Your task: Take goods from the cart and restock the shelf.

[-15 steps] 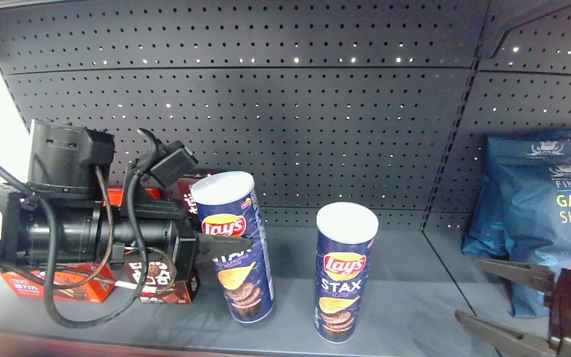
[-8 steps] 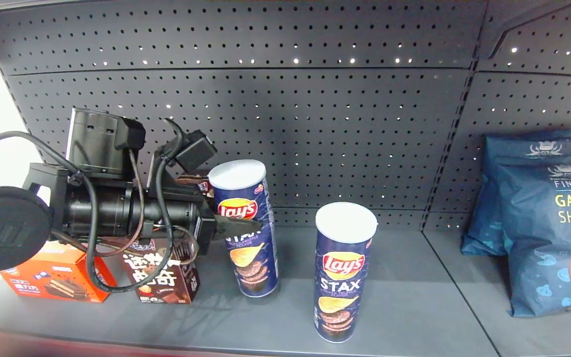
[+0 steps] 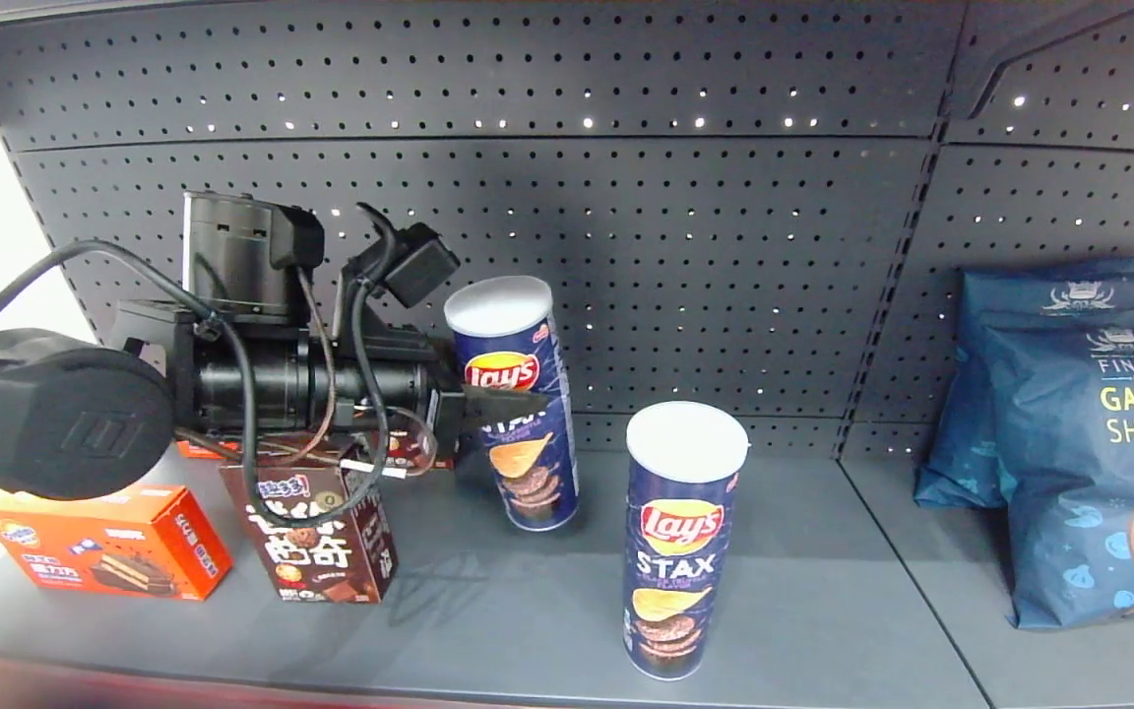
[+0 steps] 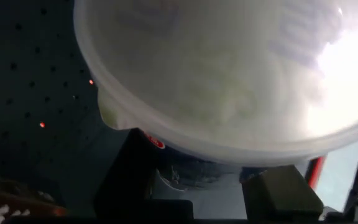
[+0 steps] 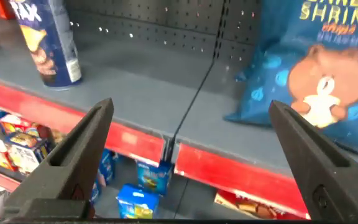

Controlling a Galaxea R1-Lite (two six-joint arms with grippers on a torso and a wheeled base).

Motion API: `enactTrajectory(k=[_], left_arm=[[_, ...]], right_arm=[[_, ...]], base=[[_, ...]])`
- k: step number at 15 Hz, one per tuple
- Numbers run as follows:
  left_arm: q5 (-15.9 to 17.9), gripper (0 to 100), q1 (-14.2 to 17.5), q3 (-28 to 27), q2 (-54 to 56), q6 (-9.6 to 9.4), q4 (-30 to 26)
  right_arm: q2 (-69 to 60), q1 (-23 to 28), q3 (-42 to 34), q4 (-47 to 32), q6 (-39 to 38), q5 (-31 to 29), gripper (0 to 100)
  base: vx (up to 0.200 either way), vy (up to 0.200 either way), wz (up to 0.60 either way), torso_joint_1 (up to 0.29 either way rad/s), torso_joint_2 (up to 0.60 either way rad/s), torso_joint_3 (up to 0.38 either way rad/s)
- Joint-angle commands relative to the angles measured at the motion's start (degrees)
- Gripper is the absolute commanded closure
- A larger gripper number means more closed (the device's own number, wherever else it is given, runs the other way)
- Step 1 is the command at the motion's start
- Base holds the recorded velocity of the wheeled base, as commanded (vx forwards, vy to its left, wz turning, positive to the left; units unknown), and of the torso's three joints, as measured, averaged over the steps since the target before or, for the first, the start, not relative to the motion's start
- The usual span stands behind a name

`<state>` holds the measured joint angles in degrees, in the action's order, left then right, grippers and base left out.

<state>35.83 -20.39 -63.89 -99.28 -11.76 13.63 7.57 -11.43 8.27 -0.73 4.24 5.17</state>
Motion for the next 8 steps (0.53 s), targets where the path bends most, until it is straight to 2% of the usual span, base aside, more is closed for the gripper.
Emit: enactTrajectory(k=[1,3,7,8], left_arm=[[0.03,100,0.18,-3.43,-2.85,0.07,-0.45],[0.38,100,0.18,-6.25,-3.73,-0.1,-4.22],[0.56,100,-0.52,-8.88,-5.84,-0.01,-5.46],[0.65,100,-0.87,-10.73,-6.72,-0.01,-7.21]], right_arm=[[-2.12,0.45,-3.78,2.14,0.33,-0.16,0],[-2.12,0.45,-8.09,9.26,0.68,-0.07,0],[-2.12,0.45,-8.27,7.24,1.56,0.28,0],[-2.12,0.45,-8.27,5.83,2.53,0.28,0]], base=[[0.0,0.0,0.0,0.0,0.0,0.0],[0.0,0.0,0.0,0.0,0.0,0.0],[0.0,0.0,0.0,0.0,0.0,0.0],[0.0,0.0,0.0,0.0,0.0,0.0]])
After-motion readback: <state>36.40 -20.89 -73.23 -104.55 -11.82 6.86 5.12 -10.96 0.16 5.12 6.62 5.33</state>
